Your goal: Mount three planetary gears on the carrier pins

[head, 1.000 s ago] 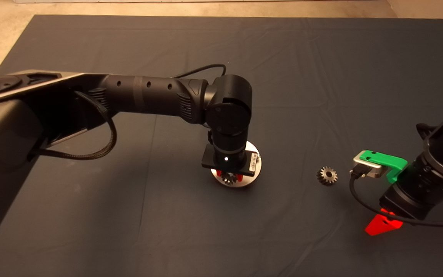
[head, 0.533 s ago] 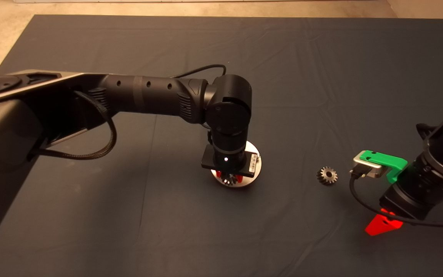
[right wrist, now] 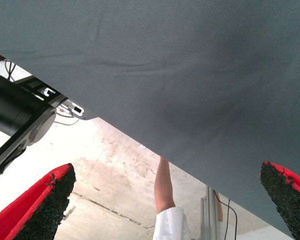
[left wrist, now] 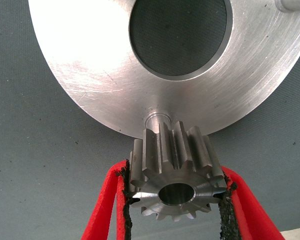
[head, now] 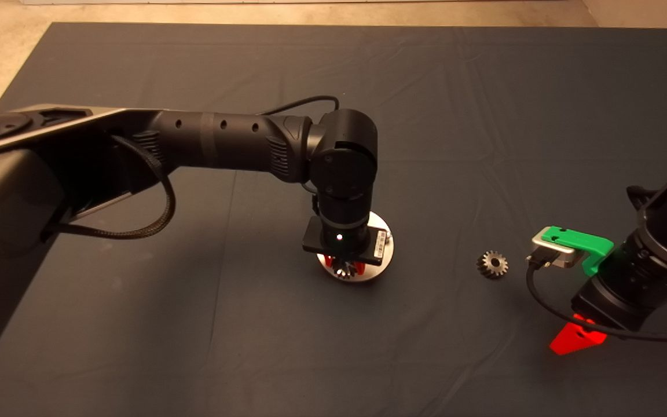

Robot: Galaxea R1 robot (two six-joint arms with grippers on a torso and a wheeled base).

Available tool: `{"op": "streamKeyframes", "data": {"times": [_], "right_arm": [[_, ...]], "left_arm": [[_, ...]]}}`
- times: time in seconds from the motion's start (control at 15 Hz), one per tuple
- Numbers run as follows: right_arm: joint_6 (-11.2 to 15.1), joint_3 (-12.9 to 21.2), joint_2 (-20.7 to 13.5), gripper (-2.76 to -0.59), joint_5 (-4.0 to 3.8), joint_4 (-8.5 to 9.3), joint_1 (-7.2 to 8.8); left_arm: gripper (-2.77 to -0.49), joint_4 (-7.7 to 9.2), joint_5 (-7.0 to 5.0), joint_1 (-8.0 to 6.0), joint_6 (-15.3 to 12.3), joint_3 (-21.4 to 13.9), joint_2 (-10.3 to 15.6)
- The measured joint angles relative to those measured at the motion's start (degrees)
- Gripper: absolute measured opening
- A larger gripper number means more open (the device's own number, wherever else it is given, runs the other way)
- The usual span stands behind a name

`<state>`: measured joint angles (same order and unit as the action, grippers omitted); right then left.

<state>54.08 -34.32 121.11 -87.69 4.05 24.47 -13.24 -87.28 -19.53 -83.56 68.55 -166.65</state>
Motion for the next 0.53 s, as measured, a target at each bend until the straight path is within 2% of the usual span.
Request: {"op": "streamKeyframes", "data": {"times": [0.53], "right_arm": [[-0.01, 0.0, 0.0, -0.6, -0.01, 0.0, 0.0]], "left_arm": [[-2.45, -0.01, 0.0, -0.04, 0.26, 0.11, -0.02]]}}
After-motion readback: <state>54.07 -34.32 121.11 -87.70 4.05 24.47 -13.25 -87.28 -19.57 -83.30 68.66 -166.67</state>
